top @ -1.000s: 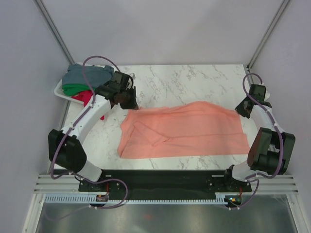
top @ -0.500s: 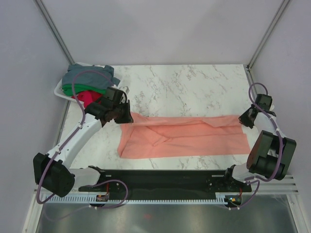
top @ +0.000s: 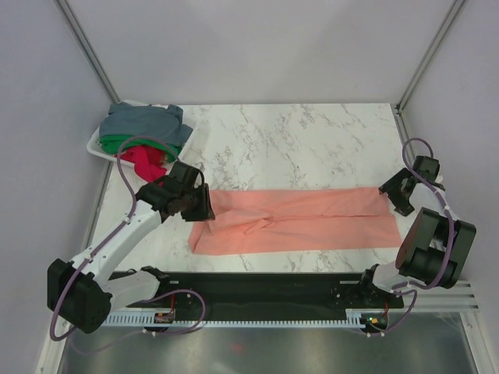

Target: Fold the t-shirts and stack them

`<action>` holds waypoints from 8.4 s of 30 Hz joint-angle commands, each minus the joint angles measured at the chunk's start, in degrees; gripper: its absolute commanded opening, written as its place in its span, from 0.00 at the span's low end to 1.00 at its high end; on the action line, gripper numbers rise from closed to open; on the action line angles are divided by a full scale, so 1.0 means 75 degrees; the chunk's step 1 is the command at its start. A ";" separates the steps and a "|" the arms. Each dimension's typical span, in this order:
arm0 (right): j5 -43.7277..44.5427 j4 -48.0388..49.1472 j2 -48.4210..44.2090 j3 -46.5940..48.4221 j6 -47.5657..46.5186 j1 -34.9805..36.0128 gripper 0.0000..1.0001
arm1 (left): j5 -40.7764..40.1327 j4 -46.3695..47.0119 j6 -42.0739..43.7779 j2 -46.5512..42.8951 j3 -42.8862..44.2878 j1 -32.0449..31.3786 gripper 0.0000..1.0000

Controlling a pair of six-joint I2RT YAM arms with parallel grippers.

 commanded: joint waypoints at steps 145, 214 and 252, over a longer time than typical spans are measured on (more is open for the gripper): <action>0.3737 0.2145 -0.2055 -0.3659 0.8134 1.4805 0.33 | -0.1258 0.0765 -0.5954 -0.4244 -0.4804 -0.4195 0.51; 0.1746 -0.0070 0.1951 0.3536 0.1608 0.8419 0.00 | -0.1235 0.1339 -0.0295 0.3583 0.3129 0.0421 0.02; -0.4160 0.4697 0.1119 0.0057 0.2321 0.6402 0.11 | 0.1869 0.3831 -0.0692 0.2037 0.1046 0.1113 0.77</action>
